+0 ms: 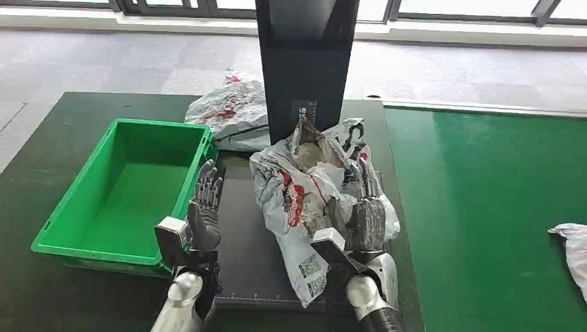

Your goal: Moved the parcel from conveyor to table for the left to box.

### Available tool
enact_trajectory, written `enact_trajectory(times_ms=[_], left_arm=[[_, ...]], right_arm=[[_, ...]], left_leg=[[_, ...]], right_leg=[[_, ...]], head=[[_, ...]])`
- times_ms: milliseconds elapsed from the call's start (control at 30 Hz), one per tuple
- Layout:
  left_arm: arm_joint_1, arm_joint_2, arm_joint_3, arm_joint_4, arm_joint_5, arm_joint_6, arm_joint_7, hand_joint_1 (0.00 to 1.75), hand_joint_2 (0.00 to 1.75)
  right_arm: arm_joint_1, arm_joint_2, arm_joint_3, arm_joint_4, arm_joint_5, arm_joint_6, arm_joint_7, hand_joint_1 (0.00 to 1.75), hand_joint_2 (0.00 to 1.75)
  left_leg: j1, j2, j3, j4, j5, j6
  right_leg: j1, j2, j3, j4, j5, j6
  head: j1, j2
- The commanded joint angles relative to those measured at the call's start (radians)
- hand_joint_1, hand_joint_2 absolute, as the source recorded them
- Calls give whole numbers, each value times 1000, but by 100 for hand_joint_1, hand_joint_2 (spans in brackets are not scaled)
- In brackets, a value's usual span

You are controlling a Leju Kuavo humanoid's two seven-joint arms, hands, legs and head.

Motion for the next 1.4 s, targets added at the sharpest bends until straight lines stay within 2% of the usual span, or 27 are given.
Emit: enact_trajectory(times_ms=[33, 67, 100, 133, 167, 233, 300, 333, 367, 400, 967, 1067, 1133, 1200, 1233, 1367, 1400], left_arm=[[-5, 15, 15, 35, -4, -1, 3, 0, 0], [-11, 13, 13, 46, -5, -8, 3, 0, 0], [-15, 12, 14, 54, -5, -6, 3, 0, 0], [-21, 12, 20, 60, 3, -11, 3, 0, 0], [-26, 14, 19, 67, 0, -15, 3, 0, 0], [-35, 12, 11, 80, -9, -21, 3, 0, 0], [-39, 9, 14, 83, -7, -17, 3, 0, 0], [-38, 10, 18, 82, -5, -12, 3, 0, 0], [-39, 11, 17, 86, -7, -13, 3, 0, 0], [-44, 11, 13, 94, -12, -25, 3, 0, 0], [-47, 7, 15, 92, -8, -23, 3, 0, 0], [-36, -2, 23, 36, -8, 21, 3, 0, 0], [1, -3, -13, -105, -12, 153, 3, 0, 0], [30, 11, -82, -232, -39, 276, 3, 0, 0], [37, 23, -133, -277, -41, 326, 3, 0, 175], [3, 79, -339, -356, -133, 491, 3, 0, 175], [-3, 80, -353, -354, -139, 498, 3, 0, 175]], right_arm=[[-6, -16, 4, -29, -2, 33, 71, 0, 0], [10, -8, -7, -54, -79, 33, -23, 0, 0], [17, -11, 4, -84, -104, 35, -25, 0, 0], [-1, -34, 12, -16, 14, 97, 95, 0, 0], [-4, -29, 9, -8, 62, 58, 99, 0, 0], [11, -8, -1, -42, -51, 70, -25, 0, 0], [20, -9, -1, -45, -18, 72, 6, 0, 0], [4, -14, -2, -13, 54, 96, 88, 0, 0], [12, -2, -13, -39, 36, 45, 48, 0, 0], [26, -15, 19, -100, -92, 66, -25, 0, 0], [48, -23, 25, -128, -97, 34, -25, 0, 0], [68, -51, 65, -191, -112, -82, -25, 0, 0], [114, -9, -1, -305, -3, -98, -25, 0, 0], [125, 26, -47, -399, 31, -98, -25, 0, 0], [128, 42, -74, -455, 48, -98, -25, 0, 0], [171, 61, -124, -684, 9, -98, -25, 0, 0], [177, 61, -126, -698, 6, -98, -25, 0, 0]], left_leg=[[0, 1, 5, -3, -1, 0], [0, 2, 4, -2, -1, 0], [0, 3, 5, -3, -1, 0], [0, 2, 6, -4, -1, 0], [0, 0, 3, -3, 0, -1], [0, 0, 3, -2, 0, -1], [0, 0, 2, -2, 0, -1], [0, 0, 3, -3, 0, -1], [0, 0, 2, -1, 0, -1], [0, 0, 3, -2, 0, -1], [0, 0, 3, -2, -1, -1], [0, 0, 2, -1, -1, -1], [0, 0, 1, -1, -1, -1], [0, -1, -1, 1, -1, -1], [0, -1, 0, 1, -2, -1], [-1, -3, -3, 1, 0, -1], [0, -5, -2, 2, -1, -1]], right_leg=[[0, 2, 5, -3, 0, 0], [0, 3, 3, -2, 0, 0], [0, 4, 4, -3, 0, 0], [0, 3, 5, -4, 0, 0], [0, 1, 3, -2, 0, 0], [0, 1, 3, -2, 0, 0], [0, 1, 2, -2, 0, 0], [0, 1, 3, -2, 0, 0], [0, 1, 2, -2, 0, 0], [0, 1, 2, -2, 0, 0], [0, 1, 2, -2, 0, 0], [0, 1, 2, -2, 0, 0], [0, 1, 1, -1, -1, 0], [0, 0, -1, 0, -1, 0], [0, 1, 0, 1, -2, 0], [-1, -2, -4, 2, -2, 0], [0, -4, -2, 2, -3, 0]], head=[[0, 0], [0, 0], [0, 0], [0, 0], [0, 0], [0, 0], [0, 0], [0, 0], [0, 0], [0, 0], [0, 0], [0, 0], [0, 0], [0, 0], [0, 0], [0, 0], [0, 0]])
